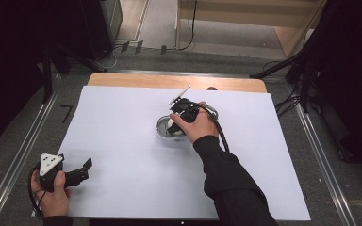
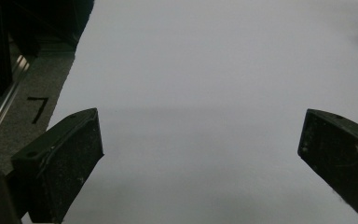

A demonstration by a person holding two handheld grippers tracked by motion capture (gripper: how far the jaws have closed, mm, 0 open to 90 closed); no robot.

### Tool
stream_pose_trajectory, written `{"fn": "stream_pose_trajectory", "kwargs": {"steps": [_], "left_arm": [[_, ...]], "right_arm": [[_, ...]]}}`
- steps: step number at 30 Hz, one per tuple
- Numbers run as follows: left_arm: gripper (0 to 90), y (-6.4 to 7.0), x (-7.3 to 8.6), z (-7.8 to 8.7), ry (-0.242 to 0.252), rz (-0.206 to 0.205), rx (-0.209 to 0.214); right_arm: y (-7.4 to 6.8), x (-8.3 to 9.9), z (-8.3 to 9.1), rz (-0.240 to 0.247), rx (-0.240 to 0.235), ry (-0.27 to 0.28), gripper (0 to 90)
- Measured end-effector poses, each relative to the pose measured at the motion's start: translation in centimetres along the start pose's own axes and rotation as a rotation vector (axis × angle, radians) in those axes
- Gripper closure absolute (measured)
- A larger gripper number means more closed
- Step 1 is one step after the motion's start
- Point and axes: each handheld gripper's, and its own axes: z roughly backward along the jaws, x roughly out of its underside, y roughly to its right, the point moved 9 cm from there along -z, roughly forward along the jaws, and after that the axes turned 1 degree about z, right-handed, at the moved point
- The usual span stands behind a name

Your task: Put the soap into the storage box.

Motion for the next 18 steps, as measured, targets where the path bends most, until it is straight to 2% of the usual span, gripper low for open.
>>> {"fn": "stream_pose_trajectory", "kwargs": {"steps": [18], "left_arm": [[0.1, 0.01, -0.01, -0.01, 0.001, 0.001, 0.0]], "right_arm": [[-0.07, -0.04, 1.01, 0.016, -0.006, 0.025, 21.4]]}}
